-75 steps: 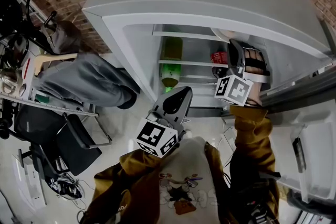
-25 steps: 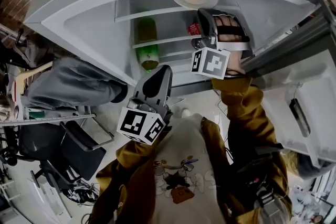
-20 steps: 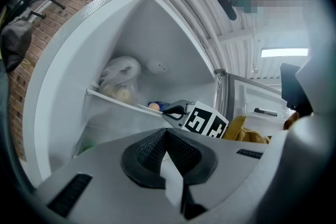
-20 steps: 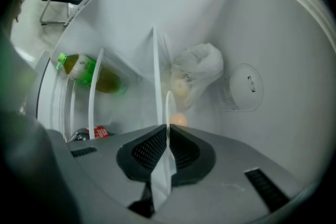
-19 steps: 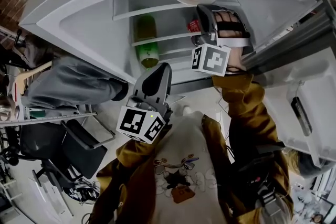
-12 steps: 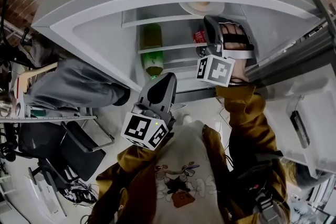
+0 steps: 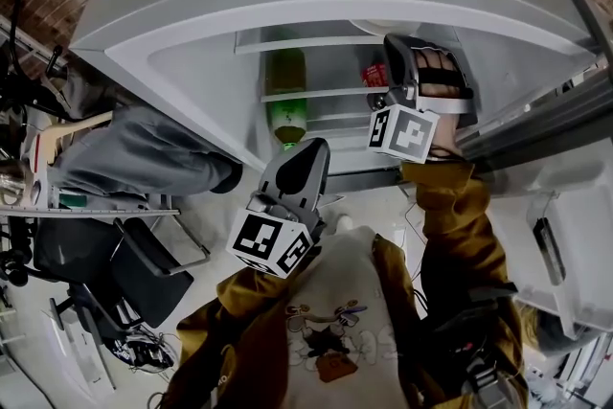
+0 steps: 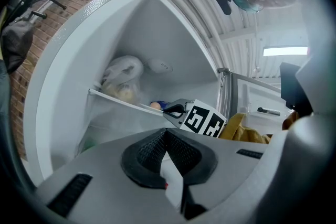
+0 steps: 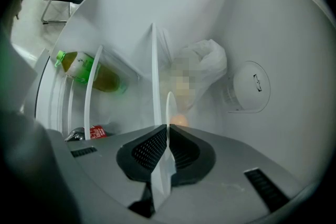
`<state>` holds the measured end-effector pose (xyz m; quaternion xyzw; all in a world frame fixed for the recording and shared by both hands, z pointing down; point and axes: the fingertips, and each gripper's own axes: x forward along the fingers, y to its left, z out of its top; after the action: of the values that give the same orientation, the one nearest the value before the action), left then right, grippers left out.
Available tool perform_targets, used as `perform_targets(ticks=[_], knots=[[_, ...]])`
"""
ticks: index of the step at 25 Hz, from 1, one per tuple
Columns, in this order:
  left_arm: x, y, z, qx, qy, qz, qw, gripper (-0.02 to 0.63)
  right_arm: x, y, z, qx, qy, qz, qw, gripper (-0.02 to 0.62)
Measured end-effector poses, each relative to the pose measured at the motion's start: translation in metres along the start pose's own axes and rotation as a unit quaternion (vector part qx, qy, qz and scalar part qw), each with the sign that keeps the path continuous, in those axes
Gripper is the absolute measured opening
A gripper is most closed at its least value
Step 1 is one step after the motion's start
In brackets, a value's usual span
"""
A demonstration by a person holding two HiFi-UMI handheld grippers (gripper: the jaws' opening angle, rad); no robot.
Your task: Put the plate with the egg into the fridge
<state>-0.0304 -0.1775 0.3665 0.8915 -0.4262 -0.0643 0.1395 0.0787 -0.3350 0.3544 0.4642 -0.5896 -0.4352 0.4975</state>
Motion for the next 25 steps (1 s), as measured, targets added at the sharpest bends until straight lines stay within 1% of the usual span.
perform_targets(ticks=[7,13,18,21,23,25], knots=[[0.000,-0.001,0.001,0.005,0.001,-0.004,1.0000,0.006,0.001,0.001,0.001,-0.001,0.001,0.009,1.000,0.020],[0.000,-0.005,0.000,0.005,0.000,-0.007,1.0000,0.006,-0.003,0.001,0.000,0.045,-0.008,0.015,0.999,0.021],[-0.001,-0.006,-0.001,0.005,0.001,-0.007,1.0000,0.006,-0.015,-0.008,0.003,0.104,-0.034,-0.001,0.994,0.021],[0.000,-0.008,-0.003,0.005,0.003,-0.008,1.0000,0.006,-0.025,-0.015,0.006,0.145,-0.054,-0.013,0.988,0.021],[0.000,-0.009,-0.003,0.006,0.003,-0.007,1.0000,0.006,-0.035,-0.019,0.009,0.180,-0.071,-0.028,0.981,0.020],[0.000,-0.010,-0.004,0.005,0.004,-0.008,0.9999,0.006,-0.048,-0.023,0.013,0.230,-0.094,-0.040,0.968,0.020]])
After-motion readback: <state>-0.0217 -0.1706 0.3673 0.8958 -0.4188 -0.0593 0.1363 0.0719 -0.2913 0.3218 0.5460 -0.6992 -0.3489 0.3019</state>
